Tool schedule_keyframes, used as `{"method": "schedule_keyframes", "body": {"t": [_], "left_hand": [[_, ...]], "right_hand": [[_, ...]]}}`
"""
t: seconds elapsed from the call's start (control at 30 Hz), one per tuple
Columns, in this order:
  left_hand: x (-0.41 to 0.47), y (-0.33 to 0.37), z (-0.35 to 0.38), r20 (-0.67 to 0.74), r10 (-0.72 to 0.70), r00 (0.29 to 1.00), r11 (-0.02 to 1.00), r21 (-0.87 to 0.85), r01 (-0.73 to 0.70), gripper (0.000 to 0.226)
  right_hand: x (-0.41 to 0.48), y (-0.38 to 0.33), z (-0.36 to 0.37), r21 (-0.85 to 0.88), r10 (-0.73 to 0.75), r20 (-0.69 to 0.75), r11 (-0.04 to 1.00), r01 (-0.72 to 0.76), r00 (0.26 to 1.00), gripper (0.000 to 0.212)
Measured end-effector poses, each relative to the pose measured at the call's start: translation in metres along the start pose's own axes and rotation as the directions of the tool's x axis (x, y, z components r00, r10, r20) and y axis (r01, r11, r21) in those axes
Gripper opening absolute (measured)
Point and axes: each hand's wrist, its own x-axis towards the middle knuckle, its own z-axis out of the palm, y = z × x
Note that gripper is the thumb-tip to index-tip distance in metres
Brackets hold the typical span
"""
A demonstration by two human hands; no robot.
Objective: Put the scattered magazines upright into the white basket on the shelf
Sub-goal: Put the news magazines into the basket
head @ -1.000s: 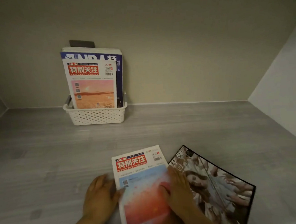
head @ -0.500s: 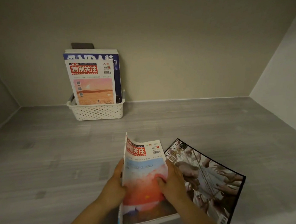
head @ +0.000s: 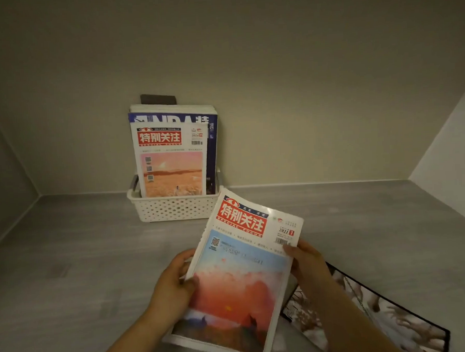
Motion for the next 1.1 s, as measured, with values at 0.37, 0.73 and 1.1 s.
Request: {"method": "schedule_keyframes", "body": {"t": [0.37, 0.73, 1.1], "left_hand": [[0.114, 0.054, -0.113, -0.274, 0.160, 0.948, 0.987, 0.043, -0.154, 0.026], [0.209, 0.059, -0.158, -0.360, 0.191, 0.913, 0.979, 0.010, -0.201, 0.017], [0.248, 0.008, -0.145, -0.341, 0.105, 0.934, 0.965, 0.260, -0.014, 0.007]], "right_hand": [[0.035, -0.117, 0.153, -0.119, -0.397, 0.179, 0.900, 0.420, 0.900, 0.024], [0.088, -0.154, 0.223, -0.201, -0.503, 0.125, 0.832, 0.518, 0.856, 0.022], [0.140, -0.086, 0.233, -0.334, -0.342, -0.073, 0.893, 0.300, 0.937, 0.024]]}}
